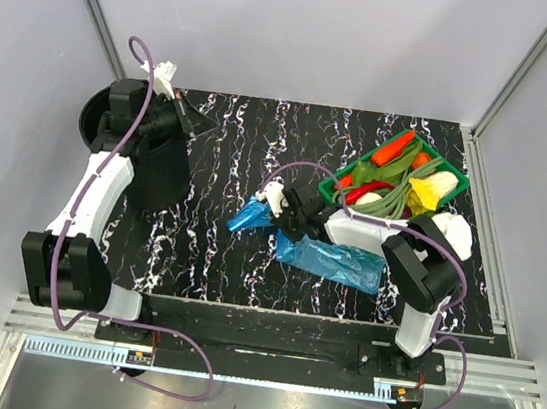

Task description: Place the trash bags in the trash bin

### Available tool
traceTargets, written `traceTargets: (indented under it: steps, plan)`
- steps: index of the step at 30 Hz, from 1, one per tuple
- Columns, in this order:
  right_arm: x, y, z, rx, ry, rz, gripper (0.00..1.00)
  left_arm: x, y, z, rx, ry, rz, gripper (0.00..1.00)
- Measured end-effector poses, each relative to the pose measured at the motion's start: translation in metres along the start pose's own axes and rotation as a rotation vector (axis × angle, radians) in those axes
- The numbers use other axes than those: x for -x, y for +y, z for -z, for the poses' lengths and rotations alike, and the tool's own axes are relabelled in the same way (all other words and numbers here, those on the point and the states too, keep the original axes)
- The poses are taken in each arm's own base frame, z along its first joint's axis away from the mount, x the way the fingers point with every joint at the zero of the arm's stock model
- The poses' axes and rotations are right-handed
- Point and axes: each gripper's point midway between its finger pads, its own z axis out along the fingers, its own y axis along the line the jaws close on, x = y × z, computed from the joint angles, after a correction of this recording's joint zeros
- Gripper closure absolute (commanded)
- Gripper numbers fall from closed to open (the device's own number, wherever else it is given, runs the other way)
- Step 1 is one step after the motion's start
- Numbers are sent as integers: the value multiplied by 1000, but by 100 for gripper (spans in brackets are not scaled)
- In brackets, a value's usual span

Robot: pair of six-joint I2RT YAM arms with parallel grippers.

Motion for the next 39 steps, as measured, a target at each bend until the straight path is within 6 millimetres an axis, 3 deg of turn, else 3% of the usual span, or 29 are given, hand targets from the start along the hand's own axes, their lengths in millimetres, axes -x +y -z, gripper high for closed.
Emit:
traceTargets:
  steps: [4, 8, 11, 16, 20, 24, 31, 39]
  plan:
    - [0, 0, 6, 12, 38, 22, 100, -15, -7, -7, -4, 43, -27, 100]
    - [-4, 0, 11, 19, 66, 36, 100, -47, -24, -20, -23, 138, -91, 100]
    - [-12, 2, 14, 24, 97, 37, 100, -75, -28, -30, -24, 224, -150, 85]
    - [-21, 3, 22, 23, 123, 35, 100, -128, 4, -46, 30, 406, -174, 57]
    - [-23, 3, 24, 22, 126, 34, 100, -175, 28, -53, 58, 559, -158, 46]
    - [-25, 3, 24, 14, 133, 29, 100, -216, 37, -55, 57, 683, -147, 42]
    - [-33, 2, 24, 10, 149, 10, 100, -248, 43, -57, 64, 768, -177, 39]
    - [-33, 1, 24, 8, 148, -4, 100, -264, 57, -65, 128, 796, -284, 39]
